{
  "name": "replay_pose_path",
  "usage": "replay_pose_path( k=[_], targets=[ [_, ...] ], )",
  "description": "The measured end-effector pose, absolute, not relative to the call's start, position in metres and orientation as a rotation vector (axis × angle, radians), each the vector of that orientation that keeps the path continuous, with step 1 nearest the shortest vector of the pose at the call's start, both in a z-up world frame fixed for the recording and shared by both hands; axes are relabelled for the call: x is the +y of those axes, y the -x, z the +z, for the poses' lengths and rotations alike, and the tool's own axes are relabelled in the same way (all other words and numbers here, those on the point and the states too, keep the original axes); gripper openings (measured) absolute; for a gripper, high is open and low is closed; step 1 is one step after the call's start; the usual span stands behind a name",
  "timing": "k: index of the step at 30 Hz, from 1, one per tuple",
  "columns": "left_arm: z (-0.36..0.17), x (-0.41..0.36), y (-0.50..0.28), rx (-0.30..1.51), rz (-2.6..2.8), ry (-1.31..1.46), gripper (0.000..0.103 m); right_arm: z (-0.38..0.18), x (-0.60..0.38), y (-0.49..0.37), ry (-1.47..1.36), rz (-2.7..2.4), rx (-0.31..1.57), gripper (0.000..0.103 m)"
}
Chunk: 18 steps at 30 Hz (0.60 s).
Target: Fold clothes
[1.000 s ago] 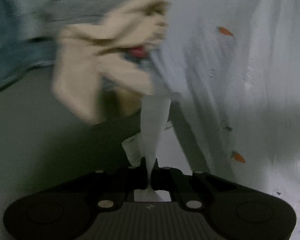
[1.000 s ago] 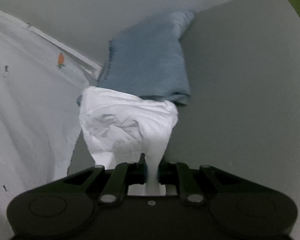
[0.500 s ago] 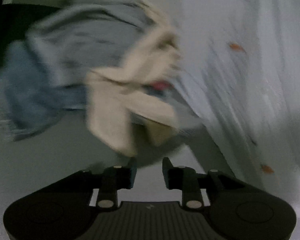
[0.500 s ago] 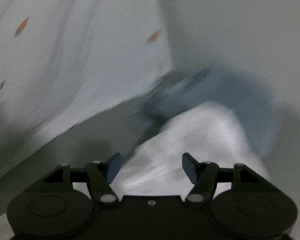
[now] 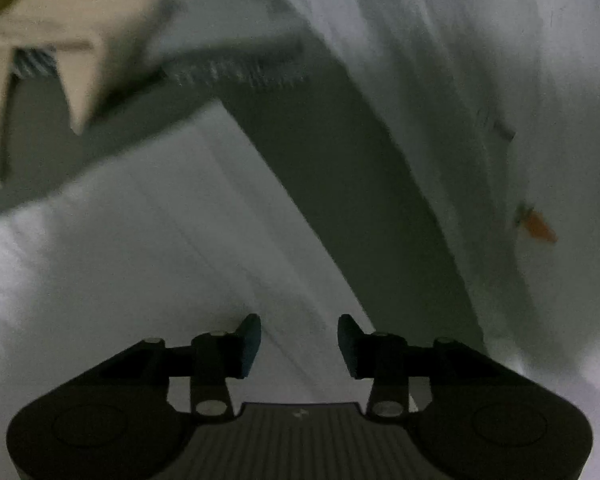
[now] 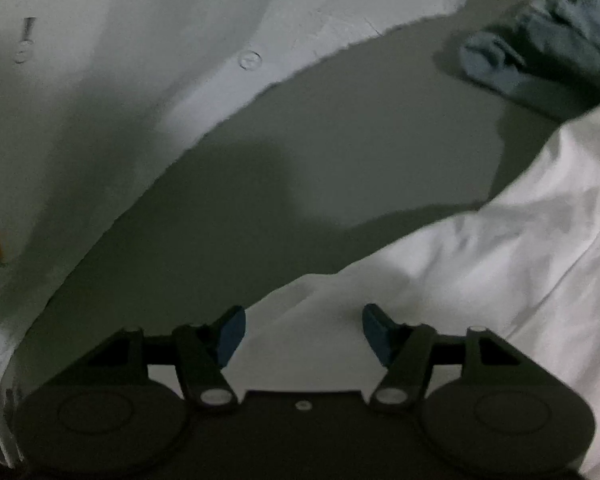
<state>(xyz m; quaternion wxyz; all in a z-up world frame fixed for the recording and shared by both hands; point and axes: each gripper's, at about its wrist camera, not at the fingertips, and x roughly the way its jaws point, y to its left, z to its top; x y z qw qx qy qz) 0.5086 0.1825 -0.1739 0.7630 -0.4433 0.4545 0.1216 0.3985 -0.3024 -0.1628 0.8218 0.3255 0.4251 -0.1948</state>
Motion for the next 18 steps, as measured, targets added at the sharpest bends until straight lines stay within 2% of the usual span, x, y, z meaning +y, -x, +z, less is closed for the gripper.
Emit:
replay_pose_path(
  k=[4,5,6,7,8,10,11,15,18],
  targets=[
    [-0.182,0.172,-0.517,1.02,0.293,0.957,0.044,-0.164,-0.301,-0.409,-0.682,-0.432,0.953,0.071],
    [-0.182,0.172,-0.517,1.018,0.307,0.952,0.041,-0.165,-0.301,-0.412,-0.679,-0.436,0.965,0.064],
    [-0.182,0.172,-0.516,1.018,0.325,0.947,0.022,-0.165,-0.301,-0.414,-0.676,-0.44,0.977,0.057],
    [-0.182,0.173,-0.515,1.02,0.351,0.927,0.002,-0.166,-0.299,-0.416,-0.647,-0.461,0.995,0.04],
    [-0.185,0.176,-0.512,1.005,0.357,0.941,0.0,-0.166,-0.303,-0.414,-0.627,-0.488,1.007,0.022],
    [-0.191,0.184,-0.501,0.955,0.354,1.025,0.0,-0.167,-0.313,-0.406,-0.7,-0.484,0.986,0.011],
    [-0.19,0.188,-0.497,0.937,0.363,1.048,0.0,-0.167,-0.319,-0.402,-0.736,-0.482,0.976,0.002],
    [-0.163,0.205,-0.492,0.805,0.372,1.007,0.0,-0.149,-0.336,-0.382,-0.887,-0.434,0.868,0.002],
    [-0.135,0.218,-0.499,0.731,0.33,0.943,0.0,-0.131,-0.344,-0.378,-0.894,-0.386,0.789,0.002]
  ],
)
